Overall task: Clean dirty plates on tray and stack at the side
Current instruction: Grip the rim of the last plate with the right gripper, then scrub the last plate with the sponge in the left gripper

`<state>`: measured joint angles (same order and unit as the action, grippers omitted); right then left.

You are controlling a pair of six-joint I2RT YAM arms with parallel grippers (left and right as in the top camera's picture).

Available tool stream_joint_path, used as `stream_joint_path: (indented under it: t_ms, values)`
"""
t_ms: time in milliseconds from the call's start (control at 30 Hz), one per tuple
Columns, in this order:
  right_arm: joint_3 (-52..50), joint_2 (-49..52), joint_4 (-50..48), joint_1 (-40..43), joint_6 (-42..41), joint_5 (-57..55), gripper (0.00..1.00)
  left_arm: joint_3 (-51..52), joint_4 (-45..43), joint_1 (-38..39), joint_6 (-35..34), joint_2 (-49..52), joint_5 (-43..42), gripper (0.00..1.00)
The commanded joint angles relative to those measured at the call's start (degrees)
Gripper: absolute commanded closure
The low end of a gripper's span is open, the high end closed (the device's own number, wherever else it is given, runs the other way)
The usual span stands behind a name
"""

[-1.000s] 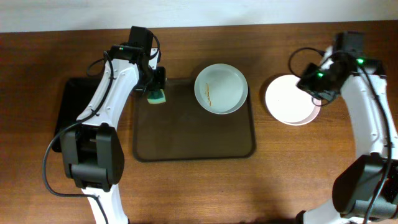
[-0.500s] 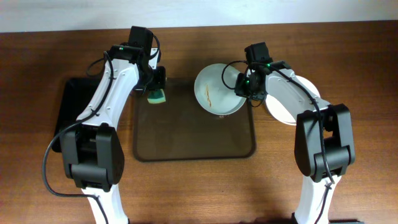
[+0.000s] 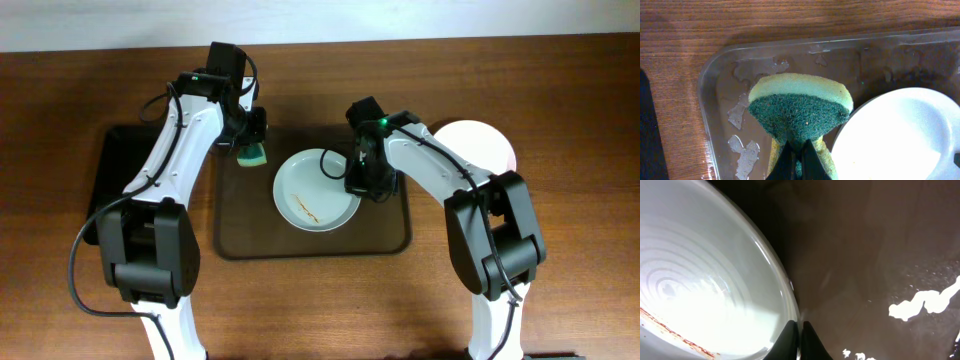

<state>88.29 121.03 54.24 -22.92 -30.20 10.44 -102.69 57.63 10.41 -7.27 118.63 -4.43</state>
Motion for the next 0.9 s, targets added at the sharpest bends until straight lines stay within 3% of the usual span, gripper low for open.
stream_joint_path:
  t_ms: [0,33,133,167,333,433,600,700,867]
  values:
    - [4.52,0.42,0.22,1.01,6.32,-0.33,0.79,-0.09,-0.11,-0.42,0.92,0.68,-0.24,1.0]
    - [7.43,0.42,0.2,1.22,12.22,-0.46,0.74,-0.09,-0.11,-0.42,0.92,0.68,-0.26,1.0]
    - [10.62,0.68,-2.58,1.22,21.14,-5.29,0.52,-0.09,-0.09,-0.42,0.92,0.68,-0.26,1.0]
    - [10.62,1.66,-3.52,1.22,22.6,-5.33,0.49,-0.09,-0.11,-0.42,0.92,0.68,-0.26,0.99]
    - [10.62,6.62,-2.29,1.27,21.38,-0.44,0.5,-0.09,0.11,-0.42,0.92,0.68,-0.26,0.99]
    - [9.16,6.84,-2.58,1.14,20.65,-0.39,0.61,-0.09,0.33,-0.42,0.92,0.68,-0.28,0.99]
    - [6.23,6.86,-3.52,1.18,14.32,0.0,0.95,-0.09,1.14,-0.46,0.92,0.68,-0.28,1.0]
    - [3.02,6.86,-4.07,1.18,-2.86,6.12,0.96,-0.09,1.16,-0.46,0.92,0.68,-0.79,1.0]
    - [-2.62,6.86,-11.06,1.18,-8.24,12.26,0.96,1.51,1.09,-0.28,2.1,0.74,-9.33,1.0]
